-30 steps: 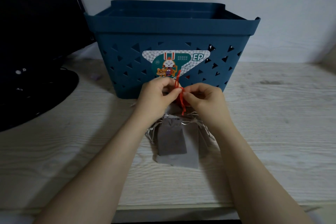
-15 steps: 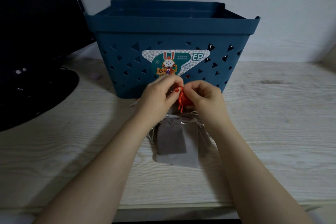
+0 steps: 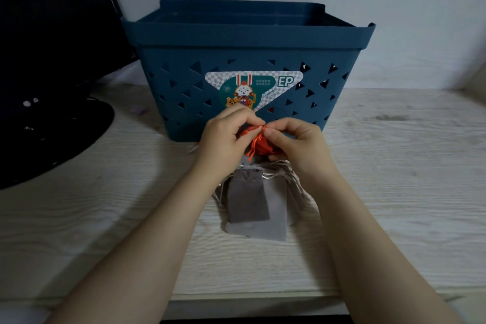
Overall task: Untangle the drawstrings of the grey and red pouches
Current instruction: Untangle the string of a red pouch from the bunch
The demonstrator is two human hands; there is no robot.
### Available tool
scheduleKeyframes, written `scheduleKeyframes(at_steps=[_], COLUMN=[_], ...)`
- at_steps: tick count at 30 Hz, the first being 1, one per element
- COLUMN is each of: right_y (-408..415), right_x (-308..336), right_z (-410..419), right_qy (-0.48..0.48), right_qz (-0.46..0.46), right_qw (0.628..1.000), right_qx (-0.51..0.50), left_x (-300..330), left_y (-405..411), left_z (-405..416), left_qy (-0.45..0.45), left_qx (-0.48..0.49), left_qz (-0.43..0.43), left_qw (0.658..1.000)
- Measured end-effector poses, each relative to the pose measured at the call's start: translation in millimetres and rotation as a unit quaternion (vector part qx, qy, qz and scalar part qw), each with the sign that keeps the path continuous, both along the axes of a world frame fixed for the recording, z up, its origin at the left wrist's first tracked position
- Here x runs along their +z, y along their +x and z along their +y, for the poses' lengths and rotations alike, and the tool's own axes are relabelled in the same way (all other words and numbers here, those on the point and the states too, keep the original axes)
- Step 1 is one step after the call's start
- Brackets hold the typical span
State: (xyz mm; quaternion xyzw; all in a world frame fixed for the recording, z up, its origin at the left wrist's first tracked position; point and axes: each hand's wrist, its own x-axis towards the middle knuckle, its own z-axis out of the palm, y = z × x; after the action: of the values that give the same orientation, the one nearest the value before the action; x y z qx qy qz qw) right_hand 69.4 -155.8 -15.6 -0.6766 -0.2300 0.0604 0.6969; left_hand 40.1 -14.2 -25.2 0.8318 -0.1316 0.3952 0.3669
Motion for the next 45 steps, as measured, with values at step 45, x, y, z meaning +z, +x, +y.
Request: scheduleKeyframes(at_steps=[45], right_y=[11], right_x=[56], right_z=[-11], right_qy=[0.182], right_qz=[0.228], right_qw=[0.956], right_qx=[0.033], left_x=[19], left_y=[-9], left_z=[-24], left_qy=[-0.1], left_qx=[-0.116], left_qz=[0.067], left_qw=[0.986])
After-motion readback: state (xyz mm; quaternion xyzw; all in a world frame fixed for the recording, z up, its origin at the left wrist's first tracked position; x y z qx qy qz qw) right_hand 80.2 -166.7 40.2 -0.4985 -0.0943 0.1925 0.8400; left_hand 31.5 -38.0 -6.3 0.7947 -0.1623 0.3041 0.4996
